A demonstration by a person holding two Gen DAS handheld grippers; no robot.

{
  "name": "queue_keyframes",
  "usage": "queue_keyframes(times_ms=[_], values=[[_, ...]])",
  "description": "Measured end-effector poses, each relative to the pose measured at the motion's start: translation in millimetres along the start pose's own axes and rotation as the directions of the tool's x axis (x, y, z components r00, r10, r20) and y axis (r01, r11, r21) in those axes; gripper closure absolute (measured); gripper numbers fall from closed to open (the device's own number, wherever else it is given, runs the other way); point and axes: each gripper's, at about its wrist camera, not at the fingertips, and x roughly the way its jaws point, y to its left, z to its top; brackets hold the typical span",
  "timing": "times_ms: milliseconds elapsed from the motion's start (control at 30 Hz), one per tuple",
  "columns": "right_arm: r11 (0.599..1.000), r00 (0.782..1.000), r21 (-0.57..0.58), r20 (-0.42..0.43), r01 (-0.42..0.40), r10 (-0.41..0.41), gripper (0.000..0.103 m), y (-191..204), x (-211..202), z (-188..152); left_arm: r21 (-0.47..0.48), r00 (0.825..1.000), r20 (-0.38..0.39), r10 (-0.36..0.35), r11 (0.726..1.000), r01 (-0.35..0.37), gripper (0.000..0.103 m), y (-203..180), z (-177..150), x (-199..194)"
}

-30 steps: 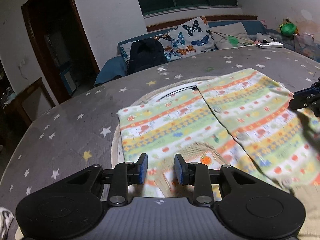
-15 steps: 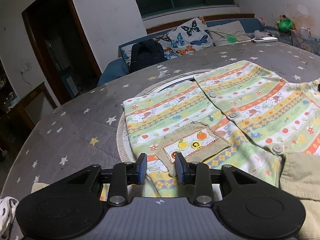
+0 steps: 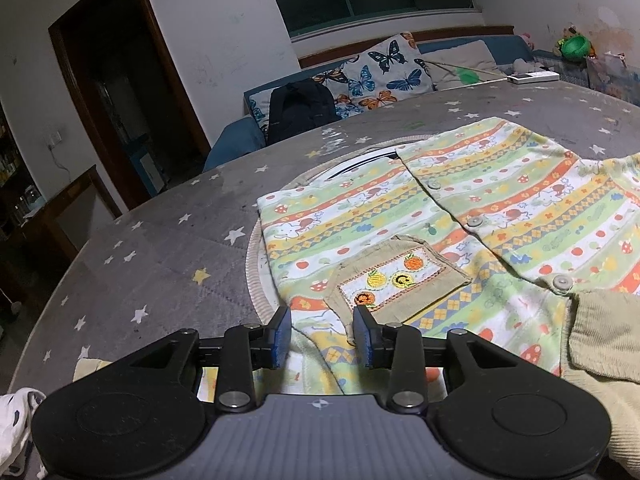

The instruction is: Fold clothes

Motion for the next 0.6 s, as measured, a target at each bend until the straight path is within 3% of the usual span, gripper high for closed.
queue_keyframes(times_ms=[167, 367, 600], values=[[0.987, 0.988, -0.052, -0.001, -0.152, 0.153, 0.070, 37.3, -16.6, -0.1, 0.001, 1.000, 0.000, 0.008, 1.000, -0.008, 0.065, 1.9, -1.6, -7.6], [0.937, 0.944, -0.113, -0.013, -0.329, 0.330, 0.060, 82.1, -36.6, -0.2, 0.003, 1.000, -0.002, 0.010, 1.000, -0.010, 0.064, 4.4, -10.6, -17.2], [0.900, 0.924, -0.207, -0.075, -0.383, 0.375, 0.055, 112.1, -50.3, -24.5, -0.013, 1.000, 0.006, 0.011, 1.000, -0.011, 0.061, 9.3, -19.9, -25.7]])
